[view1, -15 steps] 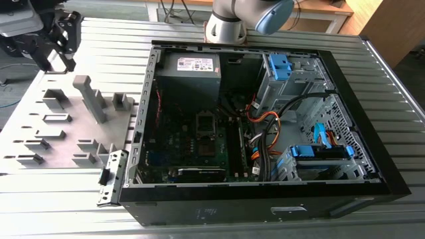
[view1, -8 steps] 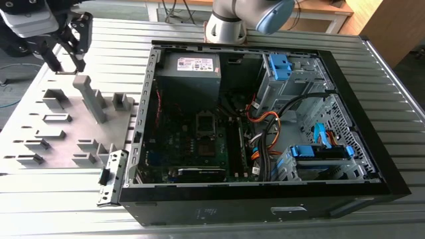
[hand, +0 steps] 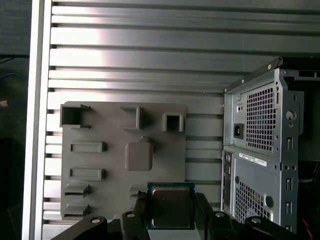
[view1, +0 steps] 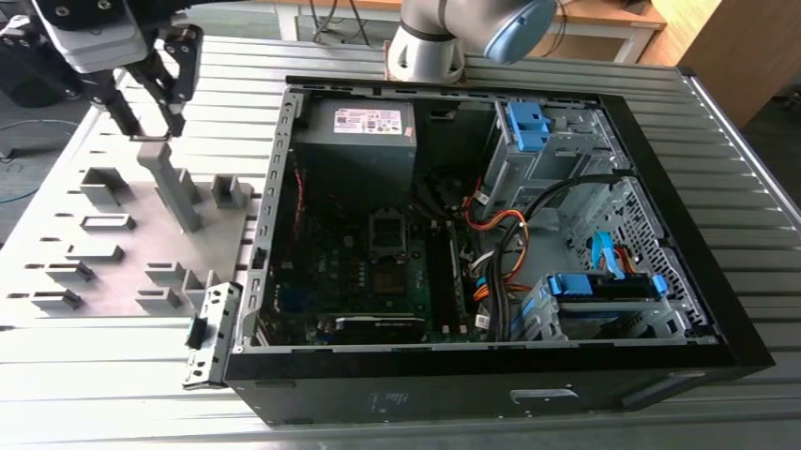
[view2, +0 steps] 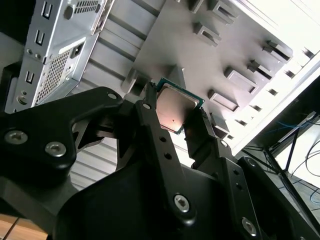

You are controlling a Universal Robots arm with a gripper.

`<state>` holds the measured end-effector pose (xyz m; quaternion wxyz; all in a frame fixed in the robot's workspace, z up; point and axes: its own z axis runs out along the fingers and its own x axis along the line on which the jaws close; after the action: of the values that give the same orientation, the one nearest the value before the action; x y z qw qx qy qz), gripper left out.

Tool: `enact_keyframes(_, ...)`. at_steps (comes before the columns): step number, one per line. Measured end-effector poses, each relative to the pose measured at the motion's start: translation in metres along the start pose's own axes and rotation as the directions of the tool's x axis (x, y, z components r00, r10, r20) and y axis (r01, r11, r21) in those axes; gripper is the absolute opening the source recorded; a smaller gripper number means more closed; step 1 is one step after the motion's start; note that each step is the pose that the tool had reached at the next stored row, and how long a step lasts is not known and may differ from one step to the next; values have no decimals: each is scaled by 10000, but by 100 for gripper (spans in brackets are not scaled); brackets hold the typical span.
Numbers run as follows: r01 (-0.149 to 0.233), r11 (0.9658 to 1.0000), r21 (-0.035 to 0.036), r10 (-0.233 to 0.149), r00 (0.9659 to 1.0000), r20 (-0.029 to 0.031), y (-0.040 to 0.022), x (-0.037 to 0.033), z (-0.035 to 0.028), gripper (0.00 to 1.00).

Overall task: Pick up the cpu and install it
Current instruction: 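Pick up the cpu and move it towards the insertion slot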

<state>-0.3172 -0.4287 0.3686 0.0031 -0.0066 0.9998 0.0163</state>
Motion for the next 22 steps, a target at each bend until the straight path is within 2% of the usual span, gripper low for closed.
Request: enact_keyframes(22, 1, 10000, 0, -1, 10000, -1, -8, -572, 7, 47)
